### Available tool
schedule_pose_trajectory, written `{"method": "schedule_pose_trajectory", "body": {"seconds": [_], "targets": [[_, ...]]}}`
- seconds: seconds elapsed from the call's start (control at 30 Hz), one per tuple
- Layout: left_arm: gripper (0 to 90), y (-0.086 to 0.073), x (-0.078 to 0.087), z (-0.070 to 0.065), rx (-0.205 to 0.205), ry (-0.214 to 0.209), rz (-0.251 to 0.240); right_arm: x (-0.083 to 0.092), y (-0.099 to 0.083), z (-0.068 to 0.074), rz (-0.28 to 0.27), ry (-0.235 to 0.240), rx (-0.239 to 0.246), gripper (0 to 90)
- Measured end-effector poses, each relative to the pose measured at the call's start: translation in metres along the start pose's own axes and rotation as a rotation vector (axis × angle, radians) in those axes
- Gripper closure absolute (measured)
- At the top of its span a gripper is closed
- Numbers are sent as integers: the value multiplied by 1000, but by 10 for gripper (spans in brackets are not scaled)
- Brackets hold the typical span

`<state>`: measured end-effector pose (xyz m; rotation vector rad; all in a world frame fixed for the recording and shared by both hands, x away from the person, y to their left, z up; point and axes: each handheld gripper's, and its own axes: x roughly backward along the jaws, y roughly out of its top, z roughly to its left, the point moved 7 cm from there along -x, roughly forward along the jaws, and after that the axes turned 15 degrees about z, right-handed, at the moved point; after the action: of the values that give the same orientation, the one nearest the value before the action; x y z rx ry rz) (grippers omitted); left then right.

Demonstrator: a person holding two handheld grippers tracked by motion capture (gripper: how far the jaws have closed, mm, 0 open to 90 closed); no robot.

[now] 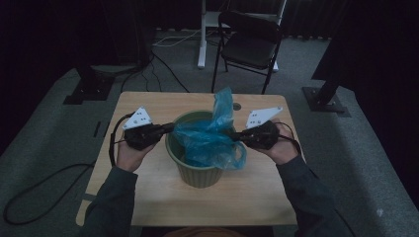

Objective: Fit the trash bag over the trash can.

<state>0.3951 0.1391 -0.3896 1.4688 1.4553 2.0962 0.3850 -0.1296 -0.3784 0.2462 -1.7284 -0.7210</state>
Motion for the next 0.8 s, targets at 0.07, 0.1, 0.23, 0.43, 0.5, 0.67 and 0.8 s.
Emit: {"method": "schedule_pose_trajectory", "body": {"seconds": [0.07,0.1,0.23,0.43,0.5,0.67,0.8], "targets": [[900,0,2,-1,-3,-8,-10,1,2,0,-15,0,4,900],[900,0,2,-1,-5,-7,-13,2,4,1,-22,1,2,891],[900,-1,3,-3,-8,-9,-16,6,14,0,-78,-6,-6,728],[900,0,3,-3,-6,-15,-26,2,24,6,-95,44,23,659],[900,1,3,-4,-7,-17,-30,-4,28,6,-87,45,24,646],[900,1,2,-5,-14,-8,-28,-15,35,-2,-75,47,-20,830],[900,-3,5,0,0,14,-25,-17,30,-16,-35,7,-87,900]]}}
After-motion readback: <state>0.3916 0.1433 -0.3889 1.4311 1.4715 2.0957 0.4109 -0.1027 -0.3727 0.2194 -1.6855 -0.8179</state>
